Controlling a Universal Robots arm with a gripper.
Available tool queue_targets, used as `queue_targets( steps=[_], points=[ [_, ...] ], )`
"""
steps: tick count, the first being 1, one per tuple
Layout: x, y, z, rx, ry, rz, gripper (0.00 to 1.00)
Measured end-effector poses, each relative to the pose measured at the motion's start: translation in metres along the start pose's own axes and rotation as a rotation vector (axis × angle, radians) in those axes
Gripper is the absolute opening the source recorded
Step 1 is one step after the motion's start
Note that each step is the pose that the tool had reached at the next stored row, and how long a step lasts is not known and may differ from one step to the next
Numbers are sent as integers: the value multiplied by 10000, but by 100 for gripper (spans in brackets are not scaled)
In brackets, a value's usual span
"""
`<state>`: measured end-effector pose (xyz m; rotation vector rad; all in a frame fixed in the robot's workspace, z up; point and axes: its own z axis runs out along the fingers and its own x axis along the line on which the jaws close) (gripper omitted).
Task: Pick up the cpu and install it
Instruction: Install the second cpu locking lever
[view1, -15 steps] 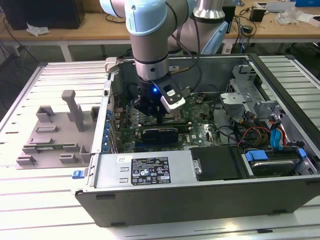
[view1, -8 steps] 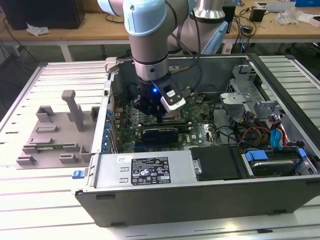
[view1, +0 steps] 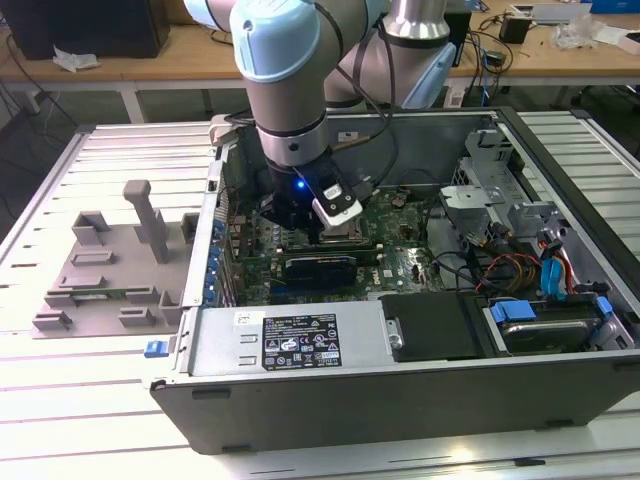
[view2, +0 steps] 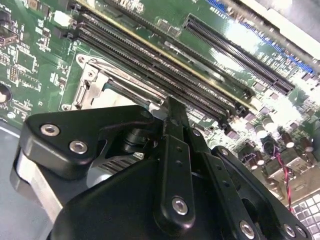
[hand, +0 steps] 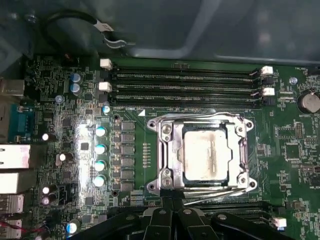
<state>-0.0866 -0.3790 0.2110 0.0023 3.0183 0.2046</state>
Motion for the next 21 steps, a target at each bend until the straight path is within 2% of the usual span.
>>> queue_targets(
  steps=[2, 4, 6, 8, 9, 11, 14, 15, 21],
  points=[
    [0, -72, -9, -62, -3, 27, 11],
    [6, -86, -10, -127, -5, 40, 11],
    [22, -87, -7, -258, -5, 57, 11],
    [60, -89, 0, -466, -7, 85, 11],
    [74, -91, 10, -533, -8, 100, 11],
    [93, -95, 21, -724, -11, 128, 11],
    [107, -117, 39, -933, -15, 170, 11],
    [106, -146, 35, -940, -15, 178, 11],
    [43, -157, 31, -938, -3, 181, 11]
  ],
)
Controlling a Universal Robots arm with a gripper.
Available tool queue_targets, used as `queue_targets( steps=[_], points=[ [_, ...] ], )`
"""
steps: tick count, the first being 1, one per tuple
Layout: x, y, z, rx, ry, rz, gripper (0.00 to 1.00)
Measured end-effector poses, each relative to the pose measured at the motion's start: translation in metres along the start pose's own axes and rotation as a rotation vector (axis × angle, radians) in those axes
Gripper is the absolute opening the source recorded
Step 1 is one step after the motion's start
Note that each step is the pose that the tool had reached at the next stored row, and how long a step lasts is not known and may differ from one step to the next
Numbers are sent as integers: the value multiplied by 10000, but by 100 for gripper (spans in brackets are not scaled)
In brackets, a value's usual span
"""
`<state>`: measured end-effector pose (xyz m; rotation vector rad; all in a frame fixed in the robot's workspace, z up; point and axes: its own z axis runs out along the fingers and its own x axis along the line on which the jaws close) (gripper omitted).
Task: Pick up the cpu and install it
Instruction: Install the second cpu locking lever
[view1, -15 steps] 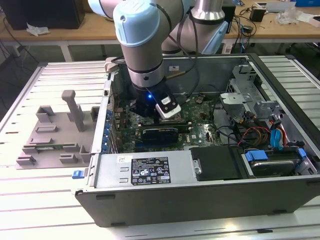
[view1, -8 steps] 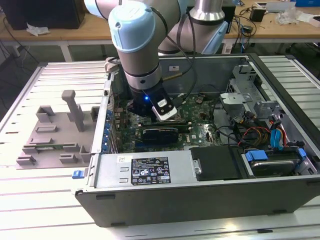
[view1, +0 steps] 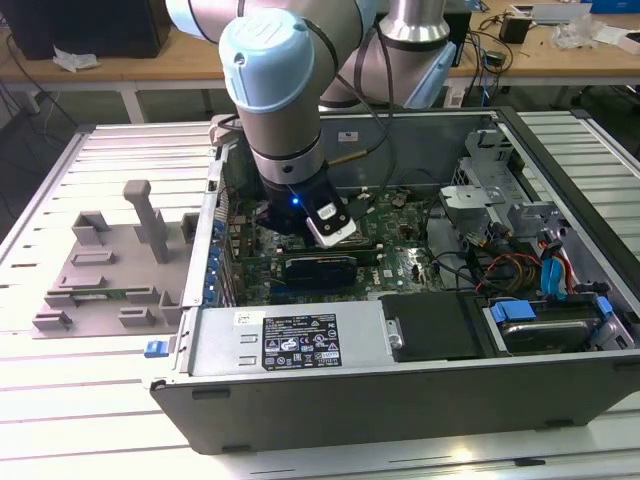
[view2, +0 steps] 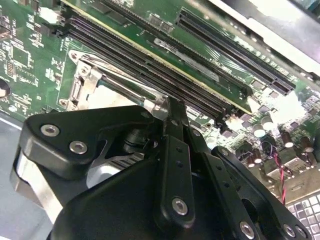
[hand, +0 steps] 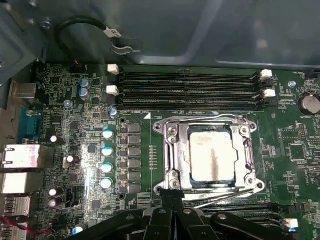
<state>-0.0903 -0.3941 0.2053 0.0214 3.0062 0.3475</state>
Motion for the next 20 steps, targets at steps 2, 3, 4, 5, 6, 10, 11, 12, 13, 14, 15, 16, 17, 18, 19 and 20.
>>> queue_targets(
  steps=[2, 3, 4, 5, 6, 10, 11, 12, 13, 14, 15, 16, 17, 18, 19, 20],
  points=[
    [-43, -9, -1, -4, 6, 1, 11],
    [-49, -16, -4, -3, 8, 2, 11],
    [-53, -30, -8, -3, 10, 3, 11],
    [-56, -39, -10, -3, 11, 3, 11],
    [-60, -69, -19, 1, 13, 3, 11],
    [-62, -110, -25, -267, 14, 34, 11],
    [-60, -114, -19, -427, 14, 52, 11],
    [-55, -117, -11, -541, 13, 67, 11],
    [-49, -120, -7, -599, 13, 72, 11],
    [-41, -122, -3, -647, 14, 78, 11],
    [-30, -128, 1, -707, 14, 83, 11],
    [-23, -136, 3, -749, 14, 87, 11],
    [-16, -142, 3, -781, 14, 92, 11],
    [-6, -152, 4, -833, 14, 100, 11],
    [-2, -160, 3, -861, 14, 103, 11],
    [0, -170, 2, -883, 13, 106, 11]
  ],
)
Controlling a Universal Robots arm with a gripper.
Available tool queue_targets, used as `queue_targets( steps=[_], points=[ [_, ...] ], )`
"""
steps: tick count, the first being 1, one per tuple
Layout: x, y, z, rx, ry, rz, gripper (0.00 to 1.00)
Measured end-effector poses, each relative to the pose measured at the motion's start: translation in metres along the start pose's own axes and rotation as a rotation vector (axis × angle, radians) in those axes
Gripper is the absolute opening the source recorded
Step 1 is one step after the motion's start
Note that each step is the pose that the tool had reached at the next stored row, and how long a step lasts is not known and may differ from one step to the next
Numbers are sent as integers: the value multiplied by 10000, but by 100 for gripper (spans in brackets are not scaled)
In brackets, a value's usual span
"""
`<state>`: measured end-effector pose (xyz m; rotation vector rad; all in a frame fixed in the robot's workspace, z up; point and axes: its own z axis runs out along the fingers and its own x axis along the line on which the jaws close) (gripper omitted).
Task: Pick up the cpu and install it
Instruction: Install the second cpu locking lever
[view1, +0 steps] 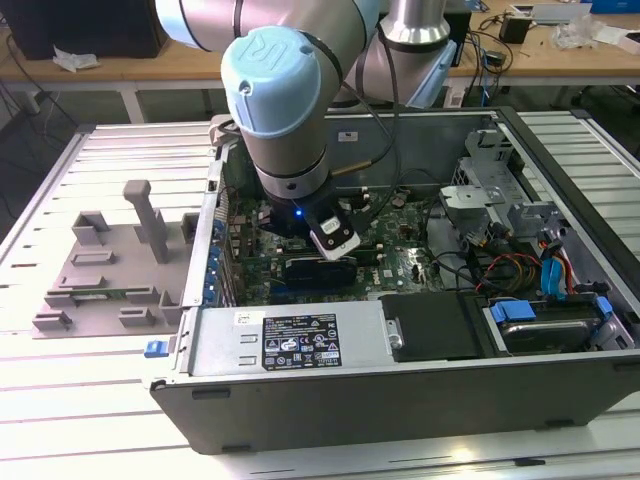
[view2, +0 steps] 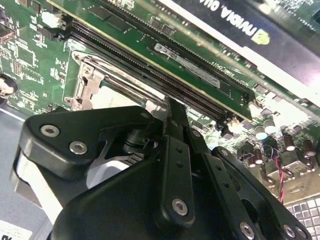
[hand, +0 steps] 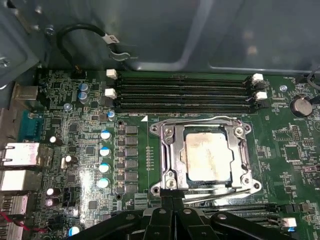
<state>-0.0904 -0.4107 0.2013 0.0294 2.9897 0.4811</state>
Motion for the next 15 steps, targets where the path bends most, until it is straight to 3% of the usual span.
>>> queue_targets(
  steps=[9, 11, 15],
  points=[
    [39, -51, 45, -235, 1, 27, 11],
    [71, -39, 55, -338, 1, 39, 11],
    [78, -4, 74, -362, 0, 41, 11]
  ],
)
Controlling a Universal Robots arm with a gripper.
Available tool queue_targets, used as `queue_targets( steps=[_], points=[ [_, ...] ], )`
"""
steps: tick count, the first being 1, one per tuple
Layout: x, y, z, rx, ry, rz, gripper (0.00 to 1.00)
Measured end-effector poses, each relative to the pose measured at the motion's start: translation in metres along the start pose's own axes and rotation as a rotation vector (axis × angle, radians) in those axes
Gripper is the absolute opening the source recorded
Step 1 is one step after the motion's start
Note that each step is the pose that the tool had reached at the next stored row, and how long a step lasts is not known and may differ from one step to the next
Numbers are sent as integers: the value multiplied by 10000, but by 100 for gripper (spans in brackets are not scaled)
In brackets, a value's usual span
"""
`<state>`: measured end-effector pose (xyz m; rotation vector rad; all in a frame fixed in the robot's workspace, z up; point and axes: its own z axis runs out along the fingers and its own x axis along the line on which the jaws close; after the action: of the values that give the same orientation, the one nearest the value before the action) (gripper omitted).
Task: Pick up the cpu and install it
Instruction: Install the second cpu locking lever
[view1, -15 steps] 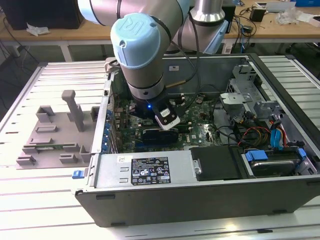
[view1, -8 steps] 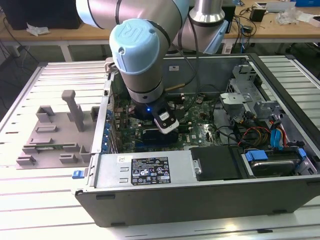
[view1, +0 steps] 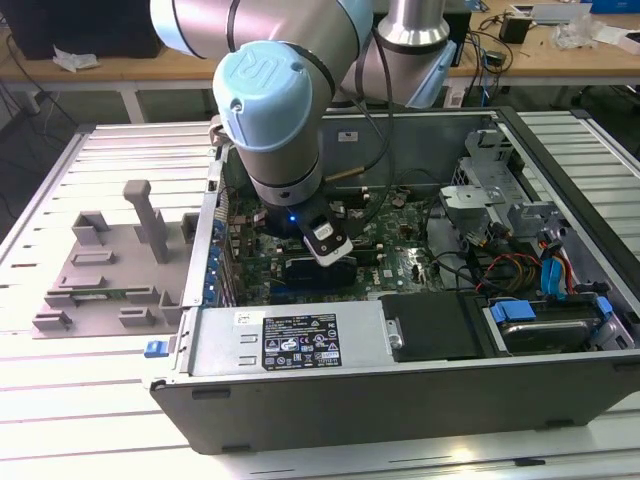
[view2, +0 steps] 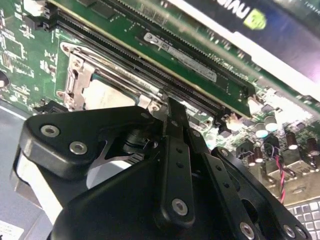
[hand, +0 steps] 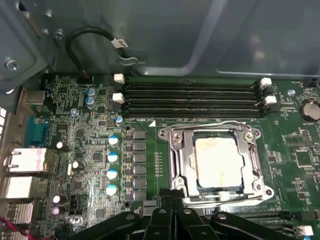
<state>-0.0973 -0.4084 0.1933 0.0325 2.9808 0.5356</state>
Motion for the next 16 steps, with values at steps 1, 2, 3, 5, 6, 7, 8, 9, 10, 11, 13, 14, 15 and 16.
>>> queue_targets(
  steps=[1, 2, 3, 5, 6, 7, 8, 9, 10, 11, 13, 14, 15, 16],
  points=[
    [1, 5, 2, 0, 0, 1, 11],
    [1, 10, 6, 0, 0, -1, 11],
    [2, 11, 7, 1, 1, 0, 11],
    [3, 10, 12, 1, 1, 0, 11],
    [5, 9, 14, 1, 0, 1, 11],
    [10, 7, 18, 1, 0, 2, 11],
    [11, 6, 19, 1, 1, 0, 11],
    [11, 6, 19, 1, 2, -1, 11],
    [12, 6, 20, 3, 1, 0, 11],
    [12, 6, 21, 18, 0, -2, 11],
    [12, 6, 22, 26, 1, -3, 11],
    [12, 7, 20, 30, 0, -3, 11],
    [11, 9, 14, 31, -1, -3, 11],
    [10, 14, 5, 28, -2, -3, 11]
  ],
)
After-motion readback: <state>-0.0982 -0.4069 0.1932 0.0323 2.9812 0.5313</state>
